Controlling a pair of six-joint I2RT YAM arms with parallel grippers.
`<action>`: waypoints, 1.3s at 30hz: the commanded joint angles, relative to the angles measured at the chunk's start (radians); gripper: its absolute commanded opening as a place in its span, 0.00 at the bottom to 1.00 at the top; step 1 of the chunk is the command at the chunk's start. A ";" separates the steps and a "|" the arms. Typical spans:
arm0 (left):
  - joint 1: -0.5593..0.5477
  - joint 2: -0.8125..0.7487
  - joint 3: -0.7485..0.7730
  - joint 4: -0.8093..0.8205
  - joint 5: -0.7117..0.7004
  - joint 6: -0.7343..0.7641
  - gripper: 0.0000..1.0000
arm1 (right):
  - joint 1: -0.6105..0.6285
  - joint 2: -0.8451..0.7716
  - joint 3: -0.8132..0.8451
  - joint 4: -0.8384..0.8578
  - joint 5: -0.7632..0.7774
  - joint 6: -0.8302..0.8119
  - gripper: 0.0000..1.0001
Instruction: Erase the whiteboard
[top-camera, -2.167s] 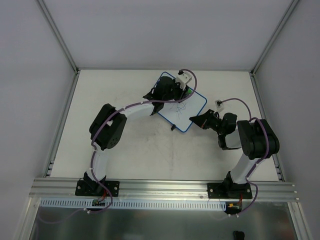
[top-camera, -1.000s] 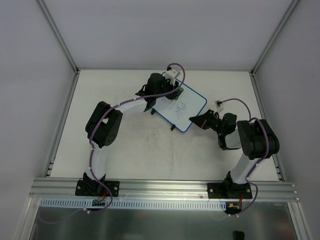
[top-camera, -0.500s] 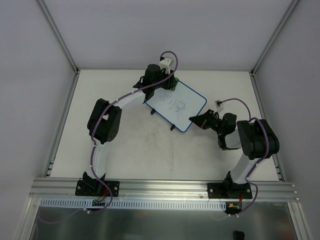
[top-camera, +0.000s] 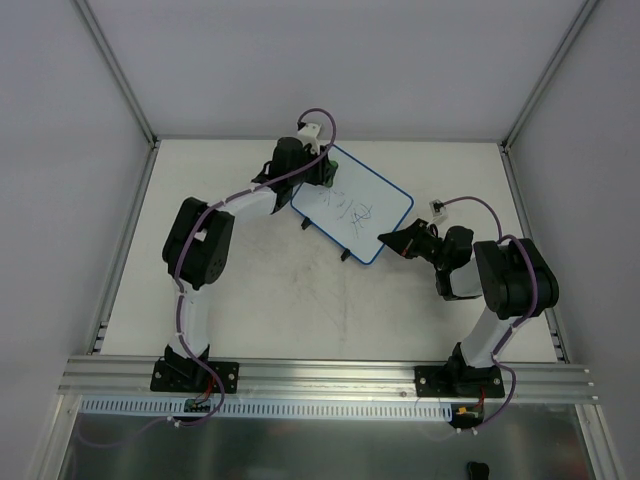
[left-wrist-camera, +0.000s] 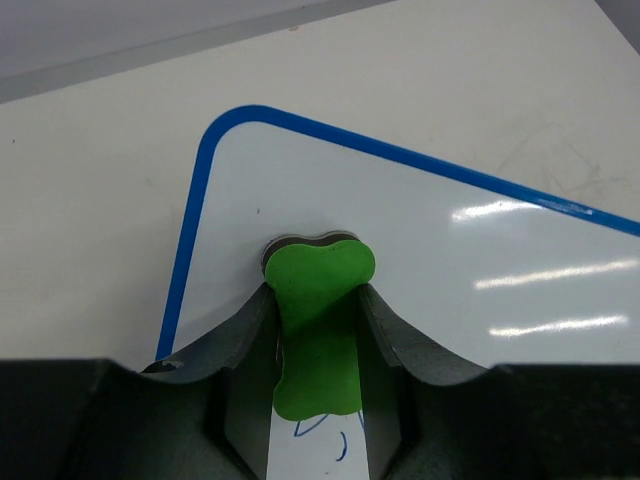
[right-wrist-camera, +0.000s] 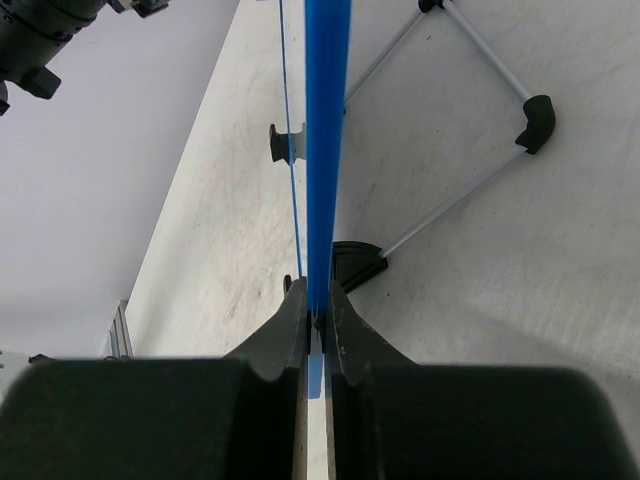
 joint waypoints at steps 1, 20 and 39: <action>-0.027 -0.032 -0.073 -0.054 0.082 0.065 0.00 | 0.008 -0.026 0.005 0.226 -0.007 -0.053 0.00; -0.236 -0.043 -0.086 -0.129 0.142 0.419 0.00 | 0.005 -0.035 -0.002 0.226 -0.004 -0.055 0.00; -0.220 -0.047 -0.095 -0.164 0.021 0.348 0.00 | 0.003 -0.034 -0.002 0.226 -0.004 -0.055 0.00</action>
